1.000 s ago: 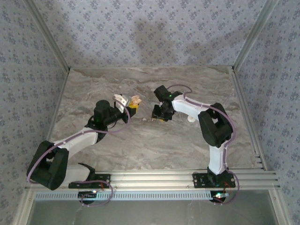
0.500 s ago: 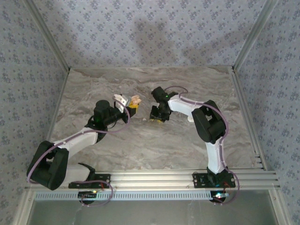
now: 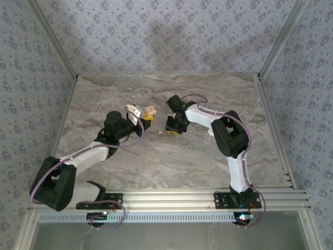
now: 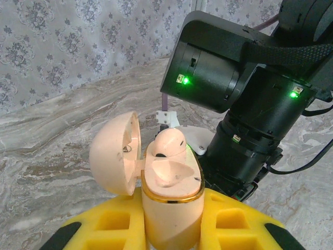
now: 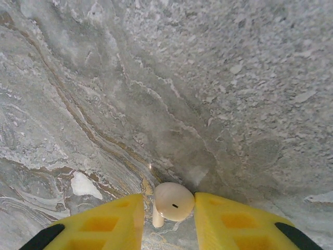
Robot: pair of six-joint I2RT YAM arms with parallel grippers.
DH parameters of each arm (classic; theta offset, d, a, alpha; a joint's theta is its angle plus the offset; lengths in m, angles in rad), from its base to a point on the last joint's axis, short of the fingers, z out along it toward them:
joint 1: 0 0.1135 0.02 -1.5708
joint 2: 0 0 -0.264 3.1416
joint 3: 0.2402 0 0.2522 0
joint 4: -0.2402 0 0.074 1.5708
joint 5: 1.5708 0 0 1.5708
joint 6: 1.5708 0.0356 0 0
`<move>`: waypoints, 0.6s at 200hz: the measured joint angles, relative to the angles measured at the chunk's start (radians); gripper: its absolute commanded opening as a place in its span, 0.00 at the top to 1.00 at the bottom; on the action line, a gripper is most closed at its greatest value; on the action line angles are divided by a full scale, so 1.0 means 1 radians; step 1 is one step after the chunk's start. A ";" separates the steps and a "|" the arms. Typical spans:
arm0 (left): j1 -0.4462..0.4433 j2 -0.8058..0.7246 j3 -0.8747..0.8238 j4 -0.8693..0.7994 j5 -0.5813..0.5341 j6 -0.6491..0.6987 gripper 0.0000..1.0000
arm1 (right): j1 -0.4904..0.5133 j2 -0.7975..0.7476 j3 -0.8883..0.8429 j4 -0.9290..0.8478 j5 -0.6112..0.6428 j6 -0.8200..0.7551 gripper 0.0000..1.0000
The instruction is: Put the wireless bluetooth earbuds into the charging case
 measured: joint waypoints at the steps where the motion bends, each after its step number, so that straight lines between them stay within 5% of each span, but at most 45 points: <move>1: 0.000 0.000 0.000 0.000 0.000 0.000 0.81 | 0.000 0.000 0.000 0.000 0.000 0.000 0.68; 120: 0.000 0.000 0.000 0.000 0.000 0.001 0.81 | 0.000 0.016 0.026 -0.030 0.025 -0.011 0.74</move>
